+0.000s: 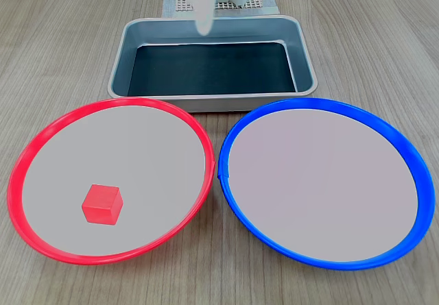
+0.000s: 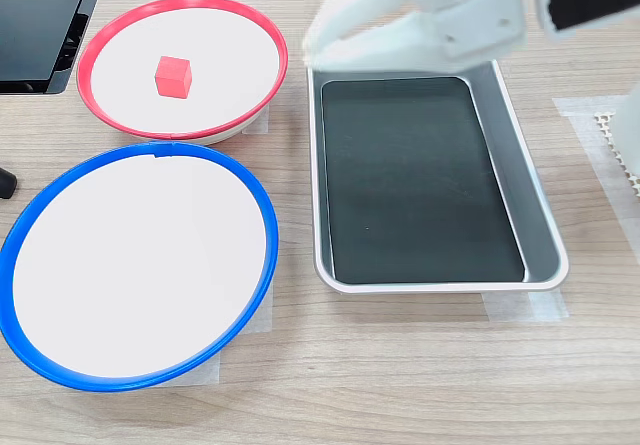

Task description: Move a red block from tray to red dish

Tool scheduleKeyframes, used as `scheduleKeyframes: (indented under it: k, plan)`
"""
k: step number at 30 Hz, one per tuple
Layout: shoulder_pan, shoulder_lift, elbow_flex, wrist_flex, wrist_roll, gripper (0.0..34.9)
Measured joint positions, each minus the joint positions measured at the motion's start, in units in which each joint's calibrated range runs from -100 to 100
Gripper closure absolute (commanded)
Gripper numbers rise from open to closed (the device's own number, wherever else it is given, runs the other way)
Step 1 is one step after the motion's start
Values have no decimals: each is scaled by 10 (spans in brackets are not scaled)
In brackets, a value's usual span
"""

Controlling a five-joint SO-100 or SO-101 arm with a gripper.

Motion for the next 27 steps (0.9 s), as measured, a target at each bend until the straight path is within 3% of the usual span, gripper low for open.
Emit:
scheduleKeyframes:
  k: [5, 11, 20, 21, 22, 24, 25, 27]
  plan:
    - [3, -224, 140, 123, -28, 348]
    - [22, -338, 172, 257, -32, 348]
    - [37, -433, 172, 386, -42, 346]
    - [37, -429, 172, 389, -42, 342]
    - [37, -440, 172, 391, -42, 290]
    - [37, -434, 172, 392, -42, 315]
    - [37, -433, 172, 394, -42, 346]
    - [35, -445, 172, 394, -42, 346]
